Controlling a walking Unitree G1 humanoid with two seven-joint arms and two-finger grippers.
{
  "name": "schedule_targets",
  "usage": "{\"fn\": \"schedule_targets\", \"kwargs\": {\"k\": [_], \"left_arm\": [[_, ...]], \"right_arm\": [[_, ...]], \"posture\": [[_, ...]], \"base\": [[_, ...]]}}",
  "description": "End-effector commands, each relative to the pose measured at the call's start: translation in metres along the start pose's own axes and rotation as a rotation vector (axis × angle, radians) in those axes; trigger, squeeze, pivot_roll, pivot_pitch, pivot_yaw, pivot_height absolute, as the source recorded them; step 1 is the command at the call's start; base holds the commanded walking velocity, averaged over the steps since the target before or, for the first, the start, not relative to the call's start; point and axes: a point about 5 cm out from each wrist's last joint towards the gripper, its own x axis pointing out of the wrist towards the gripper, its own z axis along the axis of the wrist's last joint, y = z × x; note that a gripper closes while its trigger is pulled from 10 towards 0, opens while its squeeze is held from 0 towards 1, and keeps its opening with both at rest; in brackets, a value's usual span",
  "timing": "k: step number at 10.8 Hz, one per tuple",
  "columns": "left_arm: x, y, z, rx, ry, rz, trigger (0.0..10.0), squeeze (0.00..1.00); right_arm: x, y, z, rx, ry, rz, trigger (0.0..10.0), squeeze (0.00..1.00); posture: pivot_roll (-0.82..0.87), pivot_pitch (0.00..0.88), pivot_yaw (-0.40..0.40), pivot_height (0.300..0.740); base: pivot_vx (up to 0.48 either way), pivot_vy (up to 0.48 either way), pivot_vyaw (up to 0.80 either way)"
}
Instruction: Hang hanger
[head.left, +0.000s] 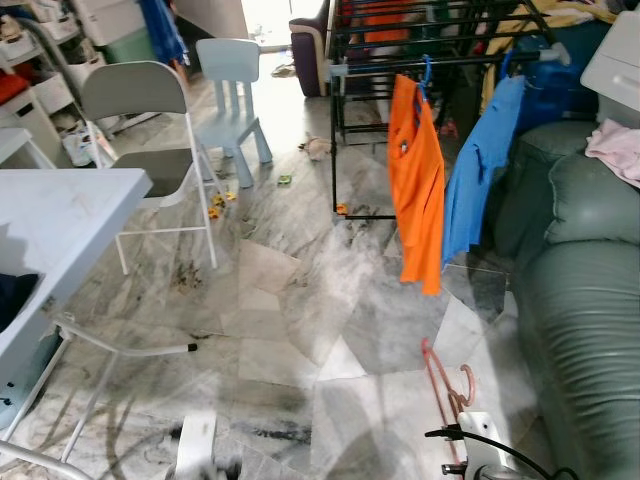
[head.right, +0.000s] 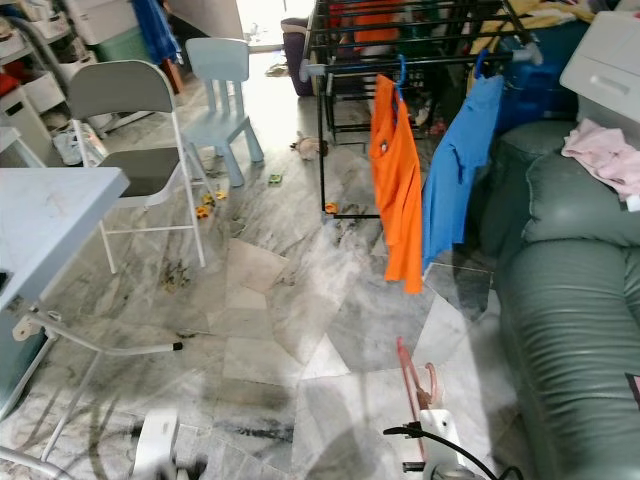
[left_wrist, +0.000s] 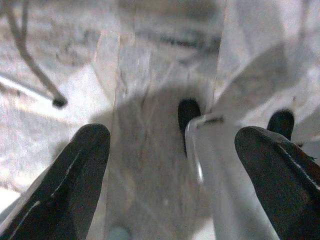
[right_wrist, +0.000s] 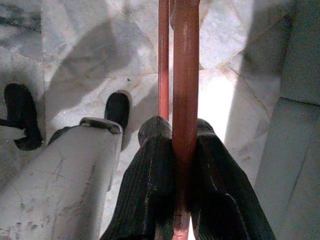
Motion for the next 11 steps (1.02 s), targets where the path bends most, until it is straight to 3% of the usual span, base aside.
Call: {"fn": "schedule_targets", "kwargs": {"k": [1,3,4,6,8,11], "left_arm": [[-0.001,0.004,-0.003,0.013,0.007,0.012,10.0,0.0],[-0.001,0.004,-0.008,0.001,0.019,0.017,10.0,0.0],[-0.001,0.006,-0.006,-0.059,0.011,0.027,10.0,0.0],[0.0,0.009,0.027,-0.157,-0.099,0.029,10.0,0.0],[0.0,0.006,0.049,-0.118,-0.137,0.018,10.0,0.0],[0.001,-0.002,0.041,-0.052,-0.083,-0.01,10.0,0.0]], "right_arm": [[0.0,0.003,0.001,-0.014,-0.001,0.0,10.0,0.0],[0.0,0.0,0.0,-0.016,-0.003,-0.015,10.0,0.0],[0.0,-0.001,0.0,-0.013,-0.007,-0.014,10.0,0.0],[0.0,-0.001,0.003,-0.013,-0.025,-0.008,10.0,0.0],[0.0,0.002,0.009,-0.021,-0.04,-0.004,10.0,0.0],[0.0,0.011,0.017,0.007,-0.06,0.019,10.0,0.0]], "posture": [[-0.09,0.0,0.084,0.74],[-0.1,0.0,0.084,0.74],[-0.1,0.0,0.082,0.74],[-0.09,0.0,0.076,0.74],[-0.09,0.0,0.079,0.74],[-0.11,0.0,0.1,0.74]], "base": [[0.0,0.0,0.0],[0.0,0.0,0.0],[0.0,0.0,0.0],[0.0,0.0,0.0],[0.0,0.0,0.0],[0.0,0.0,0.0]]}}
